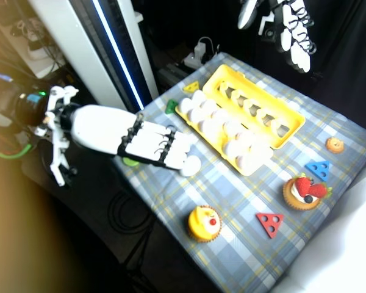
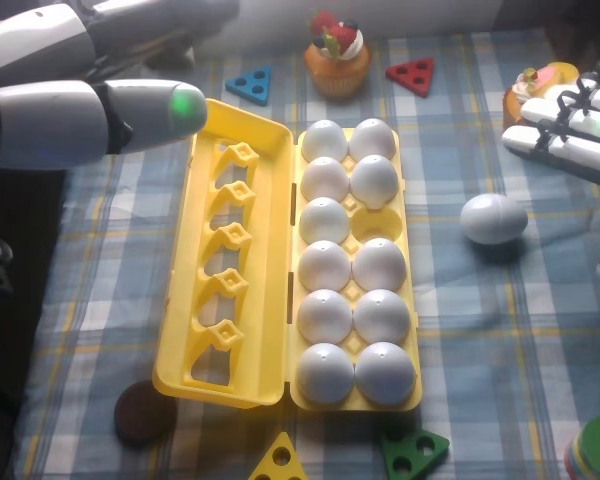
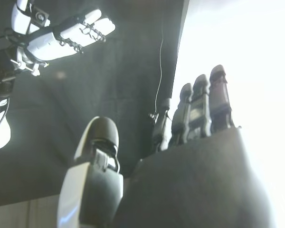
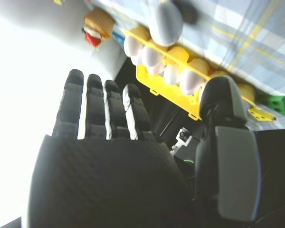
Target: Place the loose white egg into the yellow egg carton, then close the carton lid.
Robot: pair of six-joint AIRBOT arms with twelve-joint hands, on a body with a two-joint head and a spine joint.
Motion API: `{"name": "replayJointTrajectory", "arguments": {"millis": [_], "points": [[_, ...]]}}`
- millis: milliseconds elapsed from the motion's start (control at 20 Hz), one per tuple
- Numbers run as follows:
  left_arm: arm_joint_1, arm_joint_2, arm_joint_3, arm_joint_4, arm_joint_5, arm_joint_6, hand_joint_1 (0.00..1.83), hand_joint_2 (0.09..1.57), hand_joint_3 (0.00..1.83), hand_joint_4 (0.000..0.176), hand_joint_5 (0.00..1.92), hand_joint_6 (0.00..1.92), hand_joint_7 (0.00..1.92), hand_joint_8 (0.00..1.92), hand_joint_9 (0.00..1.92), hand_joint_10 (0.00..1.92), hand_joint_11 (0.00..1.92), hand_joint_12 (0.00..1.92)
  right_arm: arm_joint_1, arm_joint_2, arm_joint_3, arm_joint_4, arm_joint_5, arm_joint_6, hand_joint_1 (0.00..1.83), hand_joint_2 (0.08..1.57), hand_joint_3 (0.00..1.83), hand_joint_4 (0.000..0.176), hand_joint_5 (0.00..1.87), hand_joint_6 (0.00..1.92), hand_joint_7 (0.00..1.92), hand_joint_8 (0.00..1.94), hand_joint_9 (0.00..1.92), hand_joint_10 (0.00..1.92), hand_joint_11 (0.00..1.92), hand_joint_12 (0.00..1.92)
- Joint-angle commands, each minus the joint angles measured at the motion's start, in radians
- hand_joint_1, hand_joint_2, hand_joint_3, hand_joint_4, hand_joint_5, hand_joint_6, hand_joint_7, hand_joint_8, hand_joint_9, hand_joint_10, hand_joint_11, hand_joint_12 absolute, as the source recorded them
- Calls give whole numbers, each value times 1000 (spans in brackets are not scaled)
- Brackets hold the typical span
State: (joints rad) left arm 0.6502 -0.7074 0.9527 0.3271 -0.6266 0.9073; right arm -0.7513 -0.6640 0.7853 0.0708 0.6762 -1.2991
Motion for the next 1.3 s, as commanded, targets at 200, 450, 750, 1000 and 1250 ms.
{"name": "replayJointTrajectory", "arguments": {"millis": [200, 450, 750, 1000, 1250], "points": [[-21, -10, -1, -16, -113, -19, 247, 1457, 0, 5, 143, 10, 116, 1, 71, 19, 0, 586, 15, -28, 20, 4, 93, -2, 835, 1245, 4, 0, 46, 24, 209, 36, 0, 599, 0, 1106], [-21, -11, 1, -15, -115, -23, 318, 1454, 0, 0, 168, 7, 116, 1, 68, 7, 0, 594, 58, -101, 68, 4, 37, -2, 840, 1241, 0, 0, 9, 186, 254, 205, 0, 925, 0, 1230], [-21, -13, 4, -15, -115, -28, 181, 1480, 3, 3, 134, 7, 101, 4, 67, 11, 0, 724, 122, -226, 165, 4, -67, -2, 926, 1207, 0, 0, 0, 438, 40, 912, 0, 1114, 0, 1736], [-20, -15, 6, -15, -118, -30, 116, 1501, 1, 0, 113, 1, 81, 0, 42, 7, 0, 562, 155, -307, 237, 17, -138, -2, 1239, 1233, 3, 0, 147, 817, 607, 1352, 574, 1655, 544, 1910], [-14, -15, 10, -15, -123, -36, 176, 1494, 0, 0, 155, 9, 127, 3, 82, 11, 0, 637, 168, -322, 257, 37, -145, -2, 1157, 1328, 23, 0, 574, 1395, 672, 1822, 1074, 1870, 1186, 1915]]}}
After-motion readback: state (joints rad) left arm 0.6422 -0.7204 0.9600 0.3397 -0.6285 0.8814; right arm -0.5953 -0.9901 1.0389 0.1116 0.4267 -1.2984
